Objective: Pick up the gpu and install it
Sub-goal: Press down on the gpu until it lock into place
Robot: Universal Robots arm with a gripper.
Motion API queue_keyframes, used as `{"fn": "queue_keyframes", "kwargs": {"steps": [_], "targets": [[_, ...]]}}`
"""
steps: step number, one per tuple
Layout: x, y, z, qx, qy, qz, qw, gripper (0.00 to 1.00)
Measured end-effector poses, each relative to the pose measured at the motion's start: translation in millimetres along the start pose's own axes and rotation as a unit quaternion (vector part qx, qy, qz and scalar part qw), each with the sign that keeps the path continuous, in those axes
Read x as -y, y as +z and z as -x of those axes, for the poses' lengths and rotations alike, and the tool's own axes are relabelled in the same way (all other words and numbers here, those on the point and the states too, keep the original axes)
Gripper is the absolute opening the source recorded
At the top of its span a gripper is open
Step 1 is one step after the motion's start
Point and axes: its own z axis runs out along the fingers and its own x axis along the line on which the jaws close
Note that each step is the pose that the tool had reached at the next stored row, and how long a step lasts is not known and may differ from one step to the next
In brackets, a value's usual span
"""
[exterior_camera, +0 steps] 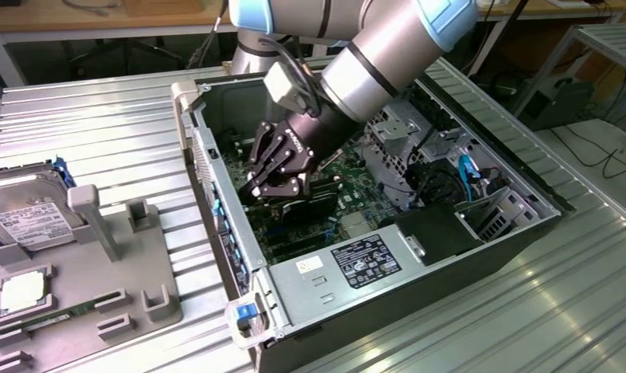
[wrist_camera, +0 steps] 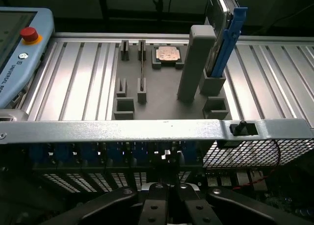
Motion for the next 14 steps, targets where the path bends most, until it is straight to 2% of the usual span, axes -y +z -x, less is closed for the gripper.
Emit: {"fn": "queue_keyframes", "kwargs": {"steps": [6,8,12,14], "targets": [[4.0,4.7,2.3,-0.0005,0.000,0.0006,1.0000,0.11],[6.4,5.3,2.7,0.0008,0.000,0.0003,1.0000,0.11],[14.5,-1.3,3.5,0.0010,-0.001,0.0005,1.0000,0.11],[16.0,-2.8,4.5,0.0012,-0.001,0.0001,1.0000,0.11]]}}
